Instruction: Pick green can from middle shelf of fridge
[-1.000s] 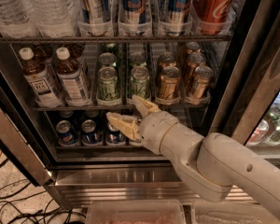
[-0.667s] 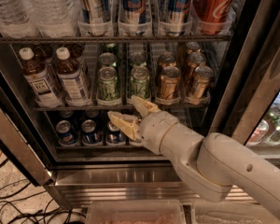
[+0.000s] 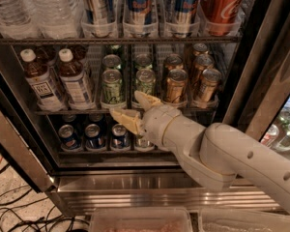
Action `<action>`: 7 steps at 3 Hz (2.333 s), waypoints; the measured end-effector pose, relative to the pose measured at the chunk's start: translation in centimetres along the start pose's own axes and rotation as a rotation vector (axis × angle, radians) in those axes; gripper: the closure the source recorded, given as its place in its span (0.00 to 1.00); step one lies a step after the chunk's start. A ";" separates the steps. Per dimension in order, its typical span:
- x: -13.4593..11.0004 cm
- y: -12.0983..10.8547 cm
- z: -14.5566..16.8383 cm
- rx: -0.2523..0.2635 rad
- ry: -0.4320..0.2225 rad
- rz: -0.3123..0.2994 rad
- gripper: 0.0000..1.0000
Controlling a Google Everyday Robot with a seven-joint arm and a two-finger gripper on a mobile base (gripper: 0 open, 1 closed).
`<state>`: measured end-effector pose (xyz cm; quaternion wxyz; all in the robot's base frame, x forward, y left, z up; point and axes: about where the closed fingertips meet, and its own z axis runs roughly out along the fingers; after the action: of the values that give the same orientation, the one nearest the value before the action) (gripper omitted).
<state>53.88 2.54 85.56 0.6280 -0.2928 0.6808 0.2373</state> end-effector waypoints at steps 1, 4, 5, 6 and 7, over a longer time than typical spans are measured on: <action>-0.6 -1.3 1.0 -0.001 0.011 -0.015 0.35; 0.6 -2.8 5.5 -0.065 0.002 0.012 0.34; 0.9 -2.5 6.8 -0.098 -0.009 0.017 0.33; 0.7 -2.2 8.0 -0.123 -0.019 0.006 0.33; 0.7 -1.7 9.1 -0.149 -0.014 0.000 0.33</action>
Offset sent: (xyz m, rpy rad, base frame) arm 0.0561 0.0040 0.0014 -0.0236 0.0127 0.0354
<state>61.58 7.56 84.04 0.6093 -0.3371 0.6567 0.2895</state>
